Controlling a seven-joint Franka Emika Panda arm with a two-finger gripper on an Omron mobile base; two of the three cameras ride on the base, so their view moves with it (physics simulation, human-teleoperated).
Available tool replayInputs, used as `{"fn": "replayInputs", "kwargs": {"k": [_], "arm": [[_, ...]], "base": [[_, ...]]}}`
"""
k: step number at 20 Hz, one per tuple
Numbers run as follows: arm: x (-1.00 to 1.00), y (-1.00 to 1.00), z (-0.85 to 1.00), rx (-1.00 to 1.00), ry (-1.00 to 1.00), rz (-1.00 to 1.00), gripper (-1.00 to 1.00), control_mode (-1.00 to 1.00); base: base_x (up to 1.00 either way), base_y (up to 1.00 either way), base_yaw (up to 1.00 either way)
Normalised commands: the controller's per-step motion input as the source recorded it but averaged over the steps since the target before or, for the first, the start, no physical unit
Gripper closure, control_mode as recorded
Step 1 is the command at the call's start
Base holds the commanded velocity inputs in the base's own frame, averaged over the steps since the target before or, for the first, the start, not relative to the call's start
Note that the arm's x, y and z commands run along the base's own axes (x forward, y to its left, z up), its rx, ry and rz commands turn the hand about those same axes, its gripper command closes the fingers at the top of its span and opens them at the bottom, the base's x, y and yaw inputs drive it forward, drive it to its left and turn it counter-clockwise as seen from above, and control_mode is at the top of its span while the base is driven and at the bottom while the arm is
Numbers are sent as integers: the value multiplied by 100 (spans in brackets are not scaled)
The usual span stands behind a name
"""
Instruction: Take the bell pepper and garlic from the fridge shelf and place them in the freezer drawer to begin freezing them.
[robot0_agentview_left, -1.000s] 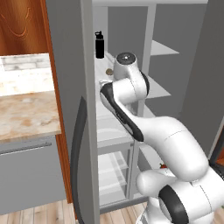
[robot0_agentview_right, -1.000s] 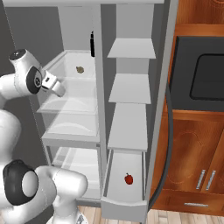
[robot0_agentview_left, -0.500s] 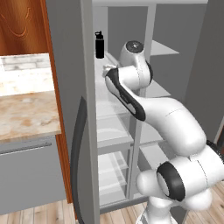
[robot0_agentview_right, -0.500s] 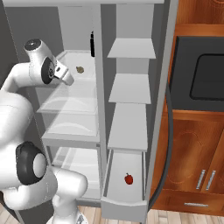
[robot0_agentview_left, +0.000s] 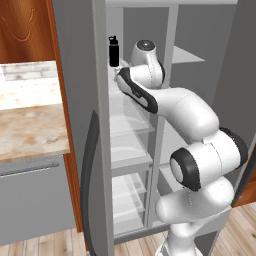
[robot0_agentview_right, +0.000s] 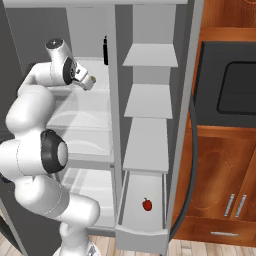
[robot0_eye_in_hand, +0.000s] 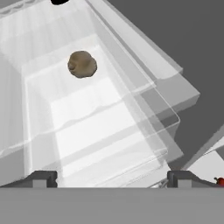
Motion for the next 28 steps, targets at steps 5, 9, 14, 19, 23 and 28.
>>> {"fn": "replayInputs", "kwargs": {"k": [5,9,14,19,23,28], "arm": [[58,0,0,-1,11,0,-100,-100],[10,0,0,0,3,0,-100,-100],[29,0,-12,-1,0,0,-100,-100],[55,0,-31,-5,0,0,-100,-100],[47,0,-10,0,0,0,-100,-100],[41,0,-11,0,0,0,-100,-100]], "base": [[0,0,0],[0,0,0],[0,0,0],[0,0,0],[0,0,0],[0,0,0]]}}
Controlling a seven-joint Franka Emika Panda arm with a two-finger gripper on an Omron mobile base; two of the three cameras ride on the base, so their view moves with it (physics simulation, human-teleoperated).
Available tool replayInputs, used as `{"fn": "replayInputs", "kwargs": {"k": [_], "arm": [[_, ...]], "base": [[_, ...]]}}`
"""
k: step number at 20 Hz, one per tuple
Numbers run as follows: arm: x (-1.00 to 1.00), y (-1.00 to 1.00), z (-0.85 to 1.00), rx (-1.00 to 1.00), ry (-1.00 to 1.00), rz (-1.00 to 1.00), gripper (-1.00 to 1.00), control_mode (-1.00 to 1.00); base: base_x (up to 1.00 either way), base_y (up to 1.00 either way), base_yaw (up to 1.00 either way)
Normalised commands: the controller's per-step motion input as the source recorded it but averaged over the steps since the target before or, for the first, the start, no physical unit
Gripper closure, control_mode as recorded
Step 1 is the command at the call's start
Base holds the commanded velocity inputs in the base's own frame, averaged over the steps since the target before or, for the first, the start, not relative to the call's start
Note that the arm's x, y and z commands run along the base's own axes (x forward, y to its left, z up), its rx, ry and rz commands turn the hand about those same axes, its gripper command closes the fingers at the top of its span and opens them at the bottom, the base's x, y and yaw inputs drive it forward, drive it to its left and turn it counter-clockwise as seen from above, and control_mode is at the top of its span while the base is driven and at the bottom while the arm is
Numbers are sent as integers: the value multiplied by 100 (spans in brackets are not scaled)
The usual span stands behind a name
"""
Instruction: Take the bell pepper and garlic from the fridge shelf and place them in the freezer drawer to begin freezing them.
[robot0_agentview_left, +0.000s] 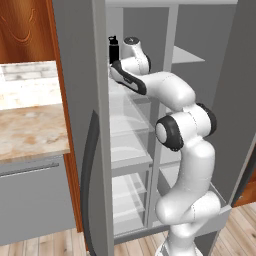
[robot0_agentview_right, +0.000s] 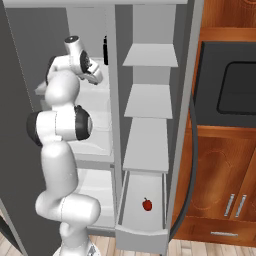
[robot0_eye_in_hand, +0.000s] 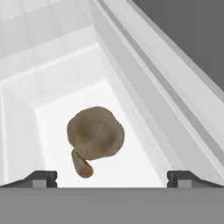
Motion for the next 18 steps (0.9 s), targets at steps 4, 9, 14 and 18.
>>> {"fn": "replayInputs", "kwargs": {"k": [4,9,14,18], "arm": [[41,0,-20,0,0,0,-100,-100],[46,1,-15,0,0,0,-100,-100],[36,0,-15,0,0,0,-100,-100],[-16,-8,-56,-3,0,0,100,-100]], "base": [[0,0,0],[0,0,0],[0,0,0],[0,0,0]]}}
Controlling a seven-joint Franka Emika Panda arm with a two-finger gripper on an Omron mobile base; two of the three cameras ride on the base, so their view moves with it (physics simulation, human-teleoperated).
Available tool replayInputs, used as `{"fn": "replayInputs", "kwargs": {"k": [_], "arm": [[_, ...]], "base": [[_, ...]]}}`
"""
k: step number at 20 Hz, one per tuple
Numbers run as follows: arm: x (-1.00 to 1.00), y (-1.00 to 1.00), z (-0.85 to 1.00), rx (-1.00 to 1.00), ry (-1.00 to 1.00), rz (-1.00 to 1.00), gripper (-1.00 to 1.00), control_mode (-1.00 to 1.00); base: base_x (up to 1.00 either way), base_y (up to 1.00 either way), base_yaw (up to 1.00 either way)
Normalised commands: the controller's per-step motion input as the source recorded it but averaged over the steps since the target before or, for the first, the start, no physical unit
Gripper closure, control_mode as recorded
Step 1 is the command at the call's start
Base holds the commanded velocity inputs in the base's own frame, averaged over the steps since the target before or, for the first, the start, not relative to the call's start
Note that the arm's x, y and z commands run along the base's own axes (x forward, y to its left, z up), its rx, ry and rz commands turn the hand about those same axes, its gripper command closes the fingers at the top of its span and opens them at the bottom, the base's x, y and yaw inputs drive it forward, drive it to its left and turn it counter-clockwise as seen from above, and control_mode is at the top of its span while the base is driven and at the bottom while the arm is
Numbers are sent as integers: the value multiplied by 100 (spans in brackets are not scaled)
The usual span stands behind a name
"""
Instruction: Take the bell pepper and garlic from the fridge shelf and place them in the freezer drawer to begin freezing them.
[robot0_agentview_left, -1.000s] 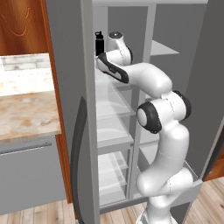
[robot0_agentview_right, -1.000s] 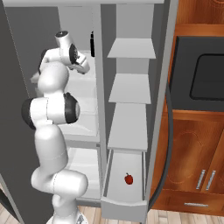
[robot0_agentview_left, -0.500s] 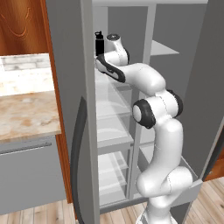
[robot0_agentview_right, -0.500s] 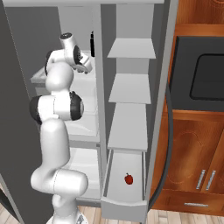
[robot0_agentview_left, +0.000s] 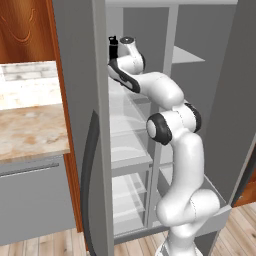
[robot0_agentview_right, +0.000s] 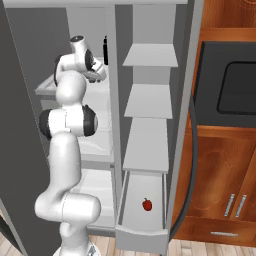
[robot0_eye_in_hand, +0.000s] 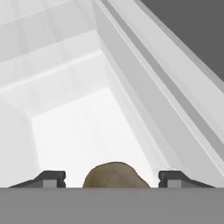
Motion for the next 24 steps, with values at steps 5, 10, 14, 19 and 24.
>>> {"fn": "replayInputs", "kwargs": {"k": [5,10,14,19,24], "arm": [[-36,-4,-53,-2,0,1,100,-100],[-8,0,-15,0,0,0,100,-100],[-88,0,-10,0,0,1,100,-100],[-100,5,0,0,0,4,100,-100],[-100,0,0,0,0,5,100,-100]], "base": [[0,0,0],[0,0,0],[0,0,0],[0,0,0],[0,0,0]]}}
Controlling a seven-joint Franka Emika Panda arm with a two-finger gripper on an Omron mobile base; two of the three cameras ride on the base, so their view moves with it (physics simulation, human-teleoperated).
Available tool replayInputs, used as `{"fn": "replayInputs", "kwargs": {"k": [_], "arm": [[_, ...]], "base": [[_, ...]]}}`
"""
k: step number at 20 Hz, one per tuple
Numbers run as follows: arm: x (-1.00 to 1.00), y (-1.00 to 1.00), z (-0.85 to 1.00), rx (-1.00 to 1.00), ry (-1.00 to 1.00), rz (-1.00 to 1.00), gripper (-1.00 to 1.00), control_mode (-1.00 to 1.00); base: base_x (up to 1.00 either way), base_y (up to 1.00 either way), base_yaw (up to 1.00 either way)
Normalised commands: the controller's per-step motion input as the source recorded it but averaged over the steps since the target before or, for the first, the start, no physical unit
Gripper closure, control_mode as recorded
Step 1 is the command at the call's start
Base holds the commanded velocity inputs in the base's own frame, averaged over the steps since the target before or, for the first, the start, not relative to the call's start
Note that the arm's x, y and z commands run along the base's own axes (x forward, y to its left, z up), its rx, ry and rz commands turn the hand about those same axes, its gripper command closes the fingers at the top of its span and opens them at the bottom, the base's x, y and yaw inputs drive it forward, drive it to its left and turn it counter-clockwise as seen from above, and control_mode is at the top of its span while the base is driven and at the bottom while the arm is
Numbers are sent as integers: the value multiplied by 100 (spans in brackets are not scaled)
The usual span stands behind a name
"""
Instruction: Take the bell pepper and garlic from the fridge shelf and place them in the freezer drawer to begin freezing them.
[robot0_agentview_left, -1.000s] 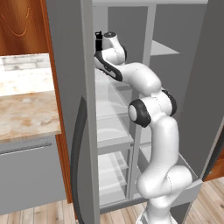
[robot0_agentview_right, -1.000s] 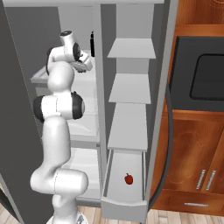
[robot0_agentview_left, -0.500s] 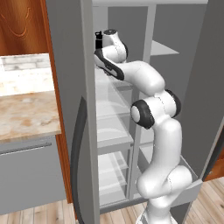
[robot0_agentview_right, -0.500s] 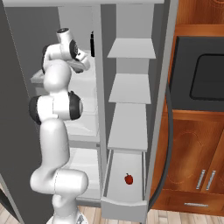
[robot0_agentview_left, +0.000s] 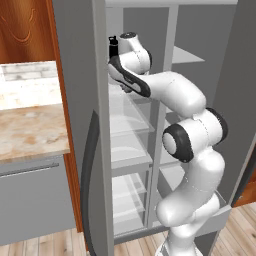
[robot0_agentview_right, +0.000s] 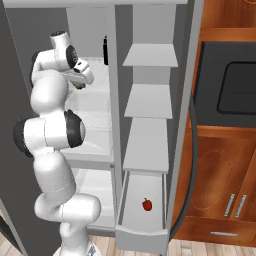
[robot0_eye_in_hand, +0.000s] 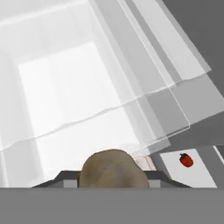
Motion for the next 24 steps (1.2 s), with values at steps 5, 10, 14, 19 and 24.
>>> {"fn": "replayInputs", "kwargs": {"k": [5,10,14,19,24], "arm": [[-100,-1,0,0,0,5,100,-100],[-100,-48,-31,0,0,9,100,-100],[-100,-60,-69,0,0,11,100,-100],[-100,-72,-68,0,0,4,100,-100],[-61,-98,-38,0,9,-28,100,-100]], "base": [[0,0,0],[0,0,0],[0,0,0],[0,0,0],[0,0,0]]}}
